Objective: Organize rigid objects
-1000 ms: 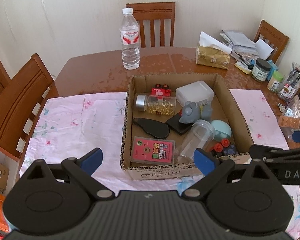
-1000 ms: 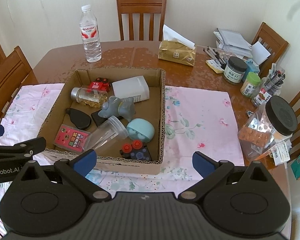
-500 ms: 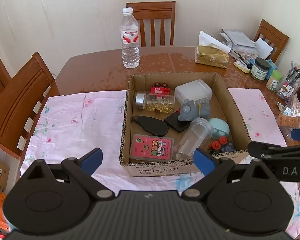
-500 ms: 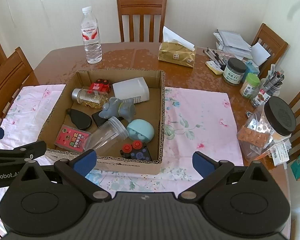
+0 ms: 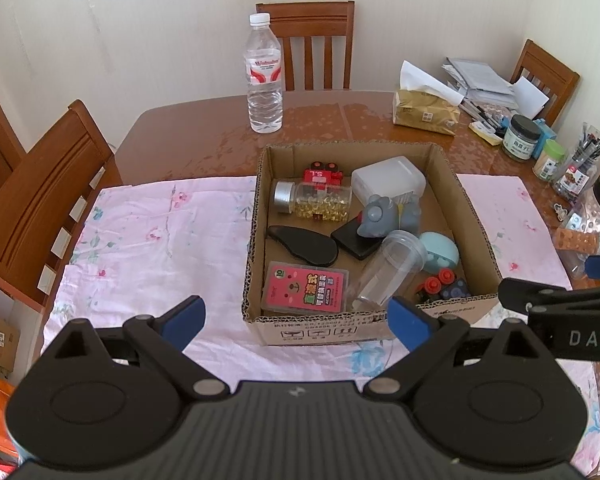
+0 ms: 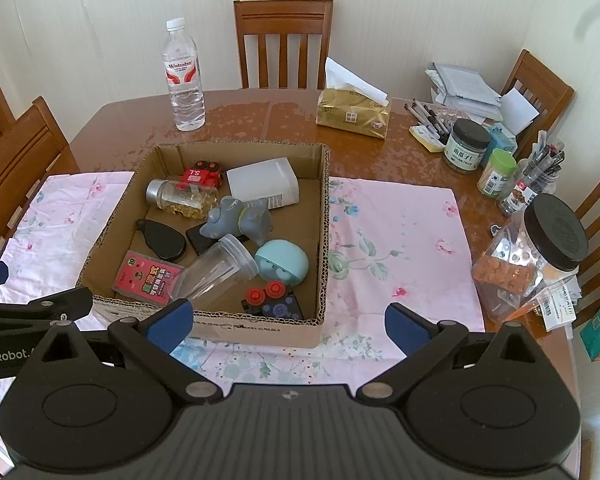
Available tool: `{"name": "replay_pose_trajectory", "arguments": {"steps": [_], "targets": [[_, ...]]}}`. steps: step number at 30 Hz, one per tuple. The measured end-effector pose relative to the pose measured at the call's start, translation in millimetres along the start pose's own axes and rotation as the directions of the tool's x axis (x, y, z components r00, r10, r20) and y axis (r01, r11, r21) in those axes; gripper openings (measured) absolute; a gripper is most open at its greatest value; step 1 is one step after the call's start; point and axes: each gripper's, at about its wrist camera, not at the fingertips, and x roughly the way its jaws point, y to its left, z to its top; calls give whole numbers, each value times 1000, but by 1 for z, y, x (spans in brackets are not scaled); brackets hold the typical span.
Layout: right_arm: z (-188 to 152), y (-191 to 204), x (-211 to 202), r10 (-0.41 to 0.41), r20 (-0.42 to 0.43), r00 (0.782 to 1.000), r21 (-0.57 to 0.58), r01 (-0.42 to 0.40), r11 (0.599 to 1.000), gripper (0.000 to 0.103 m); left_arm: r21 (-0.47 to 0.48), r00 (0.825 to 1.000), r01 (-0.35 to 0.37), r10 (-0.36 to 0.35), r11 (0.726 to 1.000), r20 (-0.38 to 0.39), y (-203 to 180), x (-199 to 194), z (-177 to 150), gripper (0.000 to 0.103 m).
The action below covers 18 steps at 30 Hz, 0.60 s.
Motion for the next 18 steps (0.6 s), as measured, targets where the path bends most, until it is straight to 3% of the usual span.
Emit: {"name": "replay_pose_trajectory", "arguments": {"steps": [18], "targets": [[-3,4,-4,-12,11,1000,-2,12,1000,103,-4,1000,7,-7,1000,-3,2,-3,-3,97]]}}
